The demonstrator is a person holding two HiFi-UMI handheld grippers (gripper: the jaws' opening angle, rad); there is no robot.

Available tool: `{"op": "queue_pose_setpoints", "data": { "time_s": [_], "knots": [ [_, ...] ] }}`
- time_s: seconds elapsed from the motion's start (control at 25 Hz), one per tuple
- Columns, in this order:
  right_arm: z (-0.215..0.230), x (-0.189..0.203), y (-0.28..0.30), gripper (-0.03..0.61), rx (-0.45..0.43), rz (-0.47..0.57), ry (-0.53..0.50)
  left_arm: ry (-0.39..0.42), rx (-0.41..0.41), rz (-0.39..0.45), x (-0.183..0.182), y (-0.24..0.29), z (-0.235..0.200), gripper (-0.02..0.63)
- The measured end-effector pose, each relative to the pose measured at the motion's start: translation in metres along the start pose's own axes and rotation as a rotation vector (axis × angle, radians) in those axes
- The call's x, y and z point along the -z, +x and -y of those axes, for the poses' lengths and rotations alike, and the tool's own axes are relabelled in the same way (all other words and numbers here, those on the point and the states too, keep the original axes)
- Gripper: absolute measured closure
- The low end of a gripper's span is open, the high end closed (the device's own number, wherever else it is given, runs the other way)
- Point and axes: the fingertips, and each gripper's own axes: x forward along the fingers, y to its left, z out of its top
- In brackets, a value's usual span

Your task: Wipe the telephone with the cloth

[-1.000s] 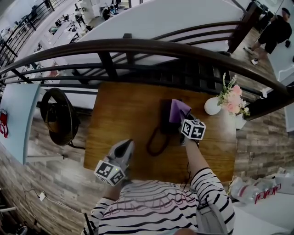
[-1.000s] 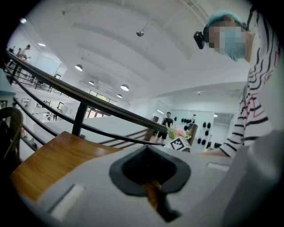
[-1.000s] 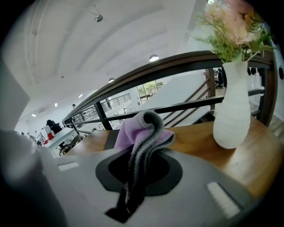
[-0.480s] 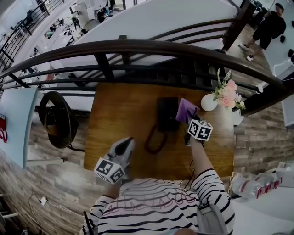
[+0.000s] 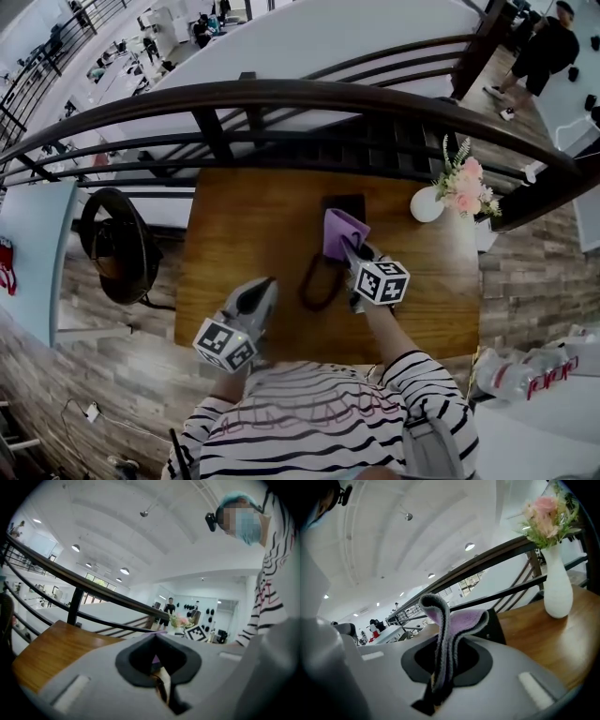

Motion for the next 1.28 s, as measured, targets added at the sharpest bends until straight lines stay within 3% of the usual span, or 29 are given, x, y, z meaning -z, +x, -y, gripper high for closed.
{"op": "queue_pose_setpoints", "data": {
  "time_s": [0.16,0.48,0.96,1.16,1.28],
  "knots": [
    [-0.014,0.023,0.029,0.545,-0.04,-0.079,-0.004,-0.001,-0.017,0.003,0.0,-0.004,-0.002,0.612],
    [0.045,0.029,0.039,0.545,0.096,-0.147,-0.032,-0.013,-0.059,0.006,0.004,-0.004,-0.01,0.612],
    [0.136,0.013,-0.014,0.545,0.308,-0.119,-0.012,-0.017,-0.017,-0.006,0.007,0.01,-0.002,0.612],
    [0.138,0.01,-0.03,0.545,0.356,-0.084,0.015,-0.006,0.017,-0.01,0.001,0.011,0.002,0.612],
    [0.115,0.006,-0.036,0.545,0.315,-0.05,-0.002,-0.005,0.03,-0.013,0.0,0.008,0.003,0.612]
  ]
}}
